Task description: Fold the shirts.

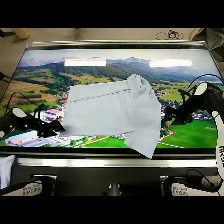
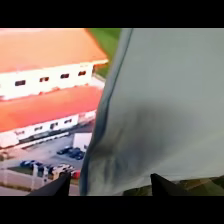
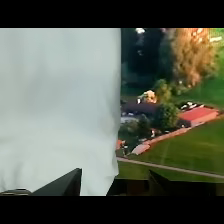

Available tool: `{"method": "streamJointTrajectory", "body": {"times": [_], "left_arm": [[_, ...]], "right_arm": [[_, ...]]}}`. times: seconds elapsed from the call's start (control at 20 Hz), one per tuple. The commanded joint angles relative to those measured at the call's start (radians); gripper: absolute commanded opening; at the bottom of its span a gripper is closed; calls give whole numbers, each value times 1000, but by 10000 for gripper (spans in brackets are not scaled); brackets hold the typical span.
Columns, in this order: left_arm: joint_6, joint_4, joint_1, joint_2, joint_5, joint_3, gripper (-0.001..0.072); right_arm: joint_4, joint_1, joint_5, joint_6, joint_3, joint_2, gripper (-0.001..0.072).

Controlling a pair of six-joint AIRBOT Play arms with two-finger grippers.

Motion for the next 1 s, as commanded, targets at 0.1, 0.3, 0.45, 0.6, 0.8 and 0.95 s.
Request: {"method": "streamJointTrajectory", "body": {"times": [0.1, 0.3, 0.45, 0.6, 0.8, 0.95], "left_arm": [[1, -37, -48, -24, 54, -16, 509], [-23, -51, -57, -59, 58, -13, 27], [2, -63, -58, -25, 50, 24, 26], [19, -63, -60, 84, 45, 121, 25], [32, -62, -60, 314, 74, 450, 25], [31, -33, -60, 483, 257, 817, 25]], "right_arm": [[40, 0, -90, -43, -164, 4, 490], [207, 0, -243, -108, -271, 3, 490], [214, 13, -354, -114, -276, 3, 450], [223, 50, -389, -143, -247, 9, 17], [158, 51, -365, -220, 62, 192, 16], [98, 51, -523, -220, 443, 428, 17]]}}
